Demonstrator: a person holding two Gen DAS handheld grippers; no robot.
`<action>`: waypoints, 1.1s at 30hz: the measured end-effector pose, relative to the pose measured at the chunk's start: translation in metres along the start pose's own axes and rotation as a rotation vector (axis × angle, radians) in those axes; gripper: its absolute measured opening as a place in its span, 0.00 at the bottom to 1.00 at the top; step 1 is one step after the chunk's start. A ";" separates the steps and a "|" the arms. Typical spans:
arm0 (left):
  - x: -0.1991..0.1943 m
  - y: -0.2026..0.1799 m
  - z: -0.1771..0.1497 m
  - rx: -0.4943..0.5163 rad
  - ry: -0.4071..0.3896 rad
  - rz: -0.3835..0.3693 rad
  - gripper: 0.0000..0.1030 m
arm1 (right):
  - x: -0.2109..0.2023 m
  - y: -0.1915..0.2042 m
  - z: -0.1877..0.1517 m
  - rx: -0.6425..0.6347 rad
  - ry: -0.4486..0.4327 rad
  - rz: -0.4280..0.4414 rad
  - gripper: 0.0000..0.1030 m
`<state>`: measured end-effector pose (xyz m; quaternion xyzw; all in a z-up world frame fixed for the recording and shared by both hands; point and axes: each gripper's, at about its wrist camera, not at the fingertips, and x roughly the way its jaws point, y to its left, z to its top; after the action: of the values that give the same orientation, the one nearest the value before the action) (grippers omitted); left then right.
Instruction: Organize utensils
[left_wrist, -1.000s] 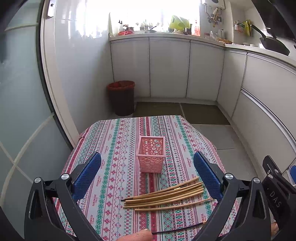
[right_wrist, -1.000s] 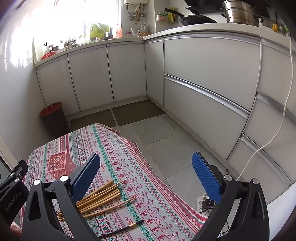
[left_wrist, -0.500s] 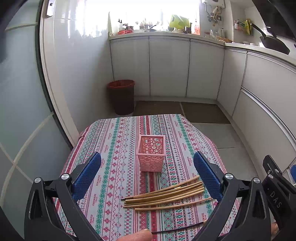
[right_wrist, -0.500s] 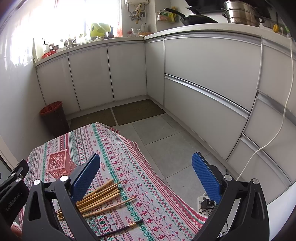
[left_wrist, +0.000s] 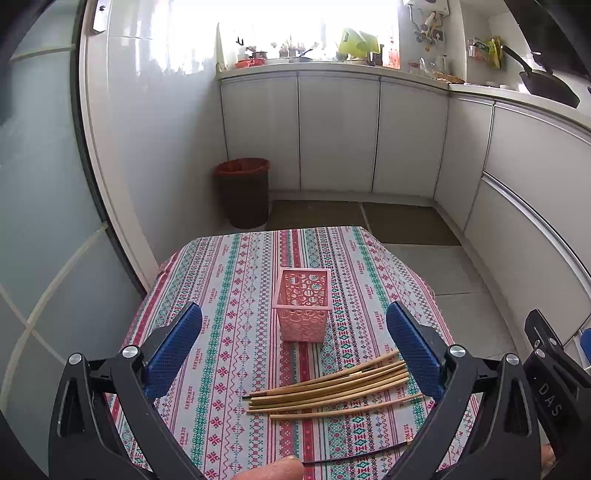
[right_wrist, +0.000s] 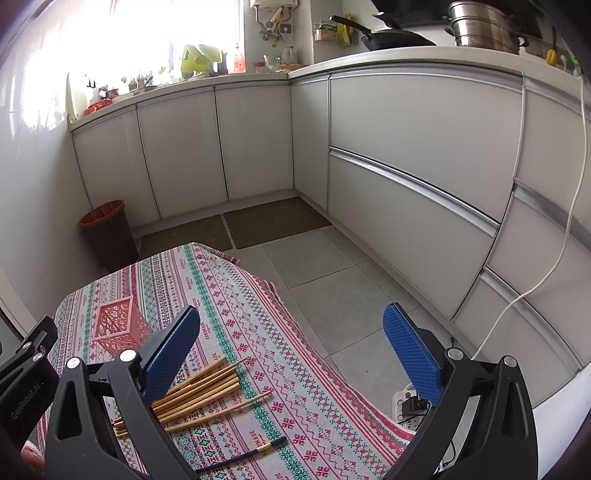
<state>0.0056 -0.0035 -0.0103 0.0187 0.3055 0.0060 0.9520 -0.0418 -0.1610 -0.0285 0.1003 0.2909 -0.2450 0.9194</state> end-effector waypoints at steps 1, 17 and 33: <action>0.000 0.000 0.000 0.000 0.000 0.000 0.93 | 0.000 0.000 0.000 0.000 0.001 0.001 0.94; 0.004 -0.001 -0.001 0.006 0.009 0.007 0.93 | 0.001 0.001 0.000 -0.010 0.002 -0.005 0.94; 0.067 -0.053 -0.036 0.335 0.360 -0.312 0.93 | 0.013 -0.063 0.015 0.248 0.074 0.038 0.94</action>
<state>0.0393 -0.0538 -0.0806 0.1271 0.4656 -0.1876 0.8555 -0.0568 -0.2250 -0.0263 0.2278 0.2900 -0.2577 0.8931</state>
